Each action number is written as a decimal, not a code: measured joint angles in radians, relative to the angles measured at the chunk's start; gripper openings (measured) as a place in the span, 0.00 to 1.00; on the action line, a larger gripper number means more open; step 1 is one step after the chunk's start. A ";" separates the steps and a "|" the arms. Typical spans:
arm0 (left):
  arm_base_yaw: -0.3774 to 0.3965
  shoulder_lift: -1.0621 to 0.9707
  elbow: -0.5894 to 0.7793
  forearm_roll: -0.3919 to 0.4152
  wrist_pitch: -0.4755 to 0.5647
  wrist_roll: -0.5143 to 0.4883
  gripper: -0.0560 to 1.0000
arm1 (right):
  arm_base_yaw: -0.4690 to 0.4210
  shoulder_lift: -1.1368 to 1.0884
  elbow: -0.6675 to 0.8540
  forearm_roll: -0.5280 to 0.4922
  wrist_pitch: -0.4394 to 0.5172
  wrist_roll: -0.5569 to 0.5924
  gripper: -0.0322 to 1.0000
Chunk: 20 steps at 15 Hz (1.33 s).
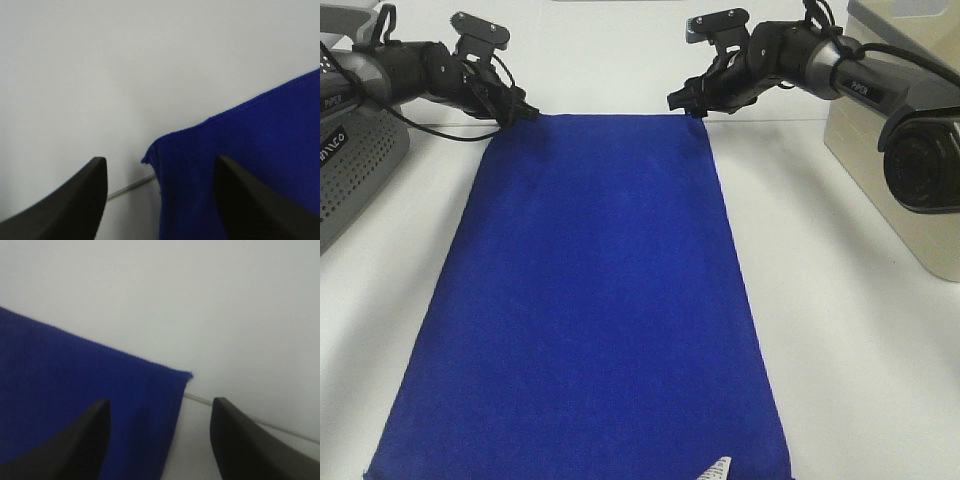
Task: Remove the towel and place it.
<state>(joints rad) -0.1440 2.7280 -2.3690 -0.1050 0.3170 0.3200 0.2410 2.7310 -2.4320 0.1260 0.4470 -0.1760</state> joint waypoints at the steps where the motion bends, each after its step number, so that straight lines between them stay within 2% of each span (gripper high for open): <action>1: 0.000 0.000 -0.038 0.000 0.075 -0.024 0.67 | 0.000 -0.013 0.000 0.001 0.055 0.003 0.64; 3: 0.000 0.000 -0.158 0.000 0.308 -0.059 0.75 | 0.000 -0.074 0.000 0.001 0.194 0.030 0.69; 4: 0.000 0.000 -0.187 0.000 0.369 -0.062 0.76 | 0.000 -0.095 0.000 0.002 0.234 0.036 0.70; 6: 0.000 -0.004 -0.335 0.000 0.679 -0.077 0.77 | 0.000 -0.189 0.000 0.004 0.396 0.058 0.71; 7: -0.001 -0.059 -0.389 0.000 0.845 -0.128 0.77 | 0.000 -0.282 0.000 0.011 0.548 0.072 0.71; 9: -0.001 -0.144 -0.396 0.000 0.891 -0.183 0.77 | 0.000 -0.366 0.000 0.013 0.646 0.073 0.71; 11: -0.001 -0.212 -0.402 0.000 0.892 -0.249 0.77 | 0.000 -0.436 0.000 0.013 0.695 0.077 0.71; 14: 0.010 -0.278 -0.402 0.031 0.895 -0.261 0.77 | -0.006 -0.516 0.000 0.001 0.756 0.097 0.71; 20: 0.184 -0.349 -0.402 0.064 0.897 -0.261 0.77 | -0.143 -0.537 0.000 0.019 0.771 0.129 0.71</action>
<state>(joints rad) 0.0400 2.3790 -2.7710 -0.0410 1.2140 0.0590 0.0980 2.1940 -2.4320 0.1450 1.2180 -0.0470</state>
